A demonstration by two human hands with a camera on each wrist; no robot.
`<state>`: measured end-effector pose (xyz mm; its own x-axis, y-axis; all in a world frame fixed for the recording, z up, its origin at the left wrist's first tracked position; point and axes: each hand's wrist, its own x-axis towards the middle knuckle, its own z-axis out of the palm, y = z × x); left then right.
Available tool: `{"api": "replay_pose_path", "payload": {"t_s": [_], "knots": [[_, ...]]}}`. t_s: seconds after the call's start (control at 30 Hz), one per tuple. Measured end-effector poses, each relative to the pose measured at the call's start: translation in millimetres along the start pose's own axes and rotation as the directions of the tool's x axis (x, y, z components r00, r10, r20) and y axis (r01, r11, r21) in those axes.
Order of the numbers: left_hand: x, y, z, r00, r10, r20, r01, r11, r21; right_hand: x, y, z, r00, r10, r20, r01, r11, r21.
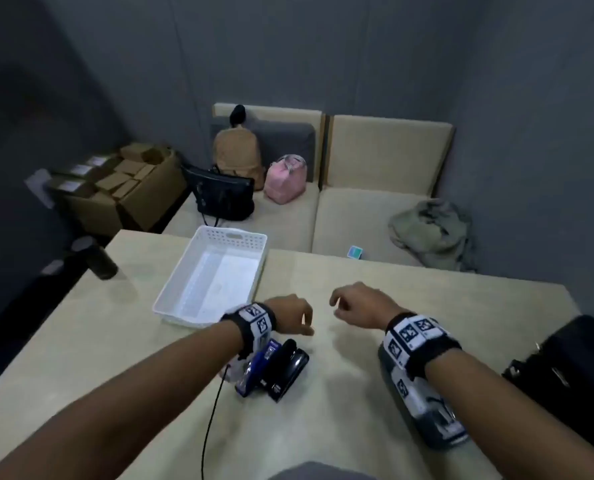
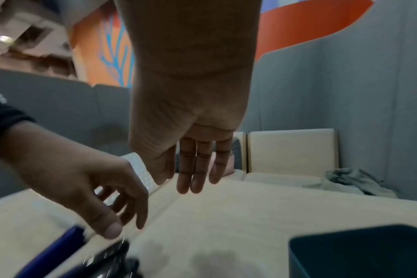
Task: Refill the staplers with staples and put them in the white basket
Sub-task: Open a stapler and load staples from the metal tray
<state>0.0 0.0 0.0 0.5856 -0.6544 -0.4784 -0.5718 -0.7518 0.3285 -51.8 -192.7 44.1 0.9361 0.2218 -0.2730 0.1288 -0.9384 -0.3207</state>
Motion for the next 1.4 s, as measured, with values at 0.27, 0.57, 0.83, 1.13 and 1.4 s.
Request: {"api": "replay_pose_path", "payload": {"t_s": [0.27, 0.57, 0.83, 1.13, 1.4], "knots": [[16, 25, 85, 0.991, 0.001, 0.131, -0.085, 0.764, 0.64, -3, 5, 60, 0.957, 0.021, 0.288, 0.043, 0.975, -0.216], [16, 39, 78, 0.998, 0.063, -0.013, -0.061, 0.989, 0.136, -24, 27, 92, 0.943, 0.089, 0.32, -0.148, 0.975, 0.165], [1, 44, 81, 0.964, 0.198, -0.178, -0.214, 0.974, -0.074, -36, 28, 118, 0.973, 0.116, 0.198, -0.172, 0.942, 0.29], [-26, 9, 83, 0.949, 0.134, -0.286, -0.167, 0.982, -0.092, -49, 43, 132, 0.963, 0.259, 0.071, -0.268, 0.945, 0.188], [-44, -2, 117, 0.972, 0.23, -0.056, -0.211, 0.949, 0.236, -57, 43, 158, 0.973, 0.198, 0.119, -0.189, 0.979, -0.077]]}}
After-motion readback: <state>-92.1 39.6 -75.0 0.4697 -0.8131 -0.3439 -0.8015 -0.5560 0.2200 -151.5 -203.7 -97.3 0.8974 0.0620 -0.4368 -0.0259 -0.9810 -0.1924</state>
